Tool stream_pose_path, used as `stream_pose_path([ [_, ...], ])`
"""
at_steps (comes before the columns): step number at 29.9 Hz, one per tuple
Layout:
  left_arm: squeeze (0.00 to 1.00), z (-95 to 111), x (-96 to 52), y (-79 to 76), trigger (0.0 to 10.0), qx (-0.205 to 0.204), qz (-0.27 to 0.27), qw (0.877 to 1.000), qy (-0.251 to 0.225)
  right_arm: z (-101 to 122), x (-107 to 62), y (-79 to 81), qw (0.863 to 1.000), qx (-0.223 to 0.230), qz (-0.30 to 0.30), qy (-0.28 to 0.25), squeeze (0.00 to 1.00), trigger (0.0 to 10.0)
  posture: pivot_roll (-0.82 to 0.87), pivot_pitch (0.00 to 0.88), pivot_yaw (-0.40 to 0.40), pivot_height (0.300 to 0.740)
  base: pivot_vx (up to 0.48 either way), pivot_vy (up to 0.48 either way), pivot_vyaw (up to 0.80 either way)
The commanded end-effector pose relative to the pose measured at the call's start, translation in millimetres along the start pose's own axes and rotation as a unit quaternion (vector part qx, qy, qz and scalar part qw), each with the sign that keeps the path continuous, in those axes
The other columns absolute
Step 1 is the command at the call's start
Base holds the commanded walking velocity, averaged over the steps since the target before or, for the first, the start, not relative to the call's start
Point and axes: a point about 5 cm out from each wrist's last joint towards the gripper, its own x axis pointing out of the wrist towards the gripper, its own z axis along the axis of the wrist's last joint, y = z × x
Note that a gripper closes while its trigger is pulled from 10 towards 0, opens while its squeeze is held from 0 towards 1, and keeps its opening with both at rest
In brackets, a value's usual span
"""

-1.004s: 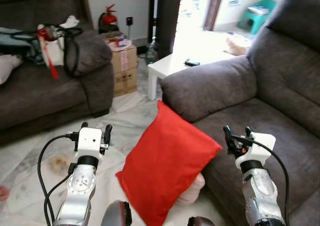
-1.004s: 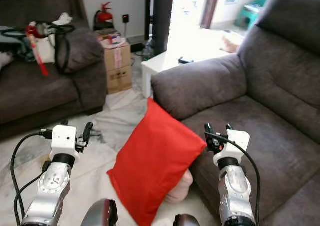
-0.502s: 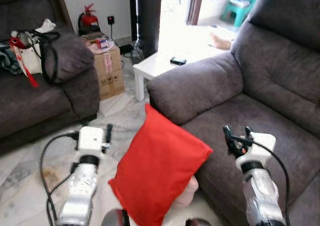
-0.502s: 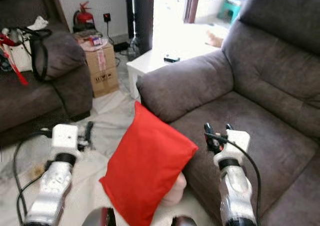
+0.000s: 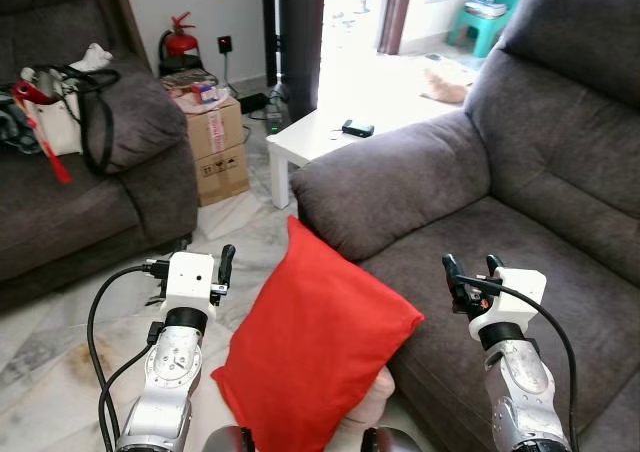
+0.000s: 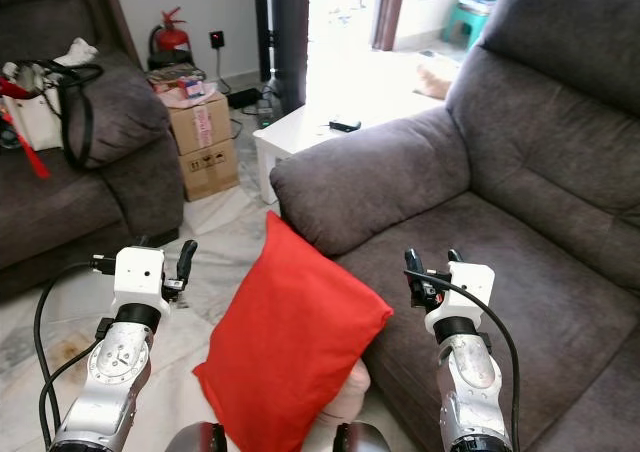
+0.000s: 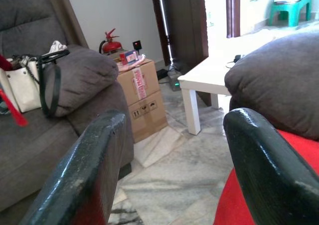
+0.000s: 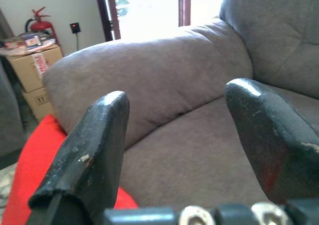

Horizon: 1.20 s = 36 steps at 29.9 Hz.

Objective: Move the pillow to the sofa from floor

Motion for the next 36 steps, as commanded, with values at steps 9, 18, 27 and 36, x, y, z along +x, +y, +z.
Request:
stream_pose_path([
  [9, 0.00, -2, 1.1, -0.7, 10.0, -0.001, -0.001, 1.000, 0.004, 0, 0.7, 1.0, 1.000, 0.004, 0.004, 0.000, 0.00, 10.0, -0.04, 0.000, -0.049, 0.631, 0.000, 0.000, 0.00],
  [18, 0.00, -4, 0.4, -2.2, 10.0, -0.002, -0.002, 1.000, 0.008, 3, 2.7, 10.0, 0.999, 0.006, 0.037, -0.003, 0.00, 10.0, -0.04, 0.000, -0.047, 0.613, 0.000, 0.000, 0.00],
  [27, 0.00, -3, 0.9, -2.5, 10.0, -0.002, -0.002, 1.000, 0.006, 3, 2.0, 9.6, 0.999, 0.002, 0.040, -0.008, 0.00, 10.0, -0.04, 0.000, -0.049, 0.585, 0.000, 0.000, 0.00],
  [36, 0.00, -5, 2.0, -5.4, 10.0, -0.001, -0.009, 1.000, 0.010, 3, 1.6, 9.6, 0.999, 0.003, 0.042, -0.006, 0.00, 10.0, -0.04, 0.000, -0.054, 0.585, 0.000, 0.000, 0.00],
])
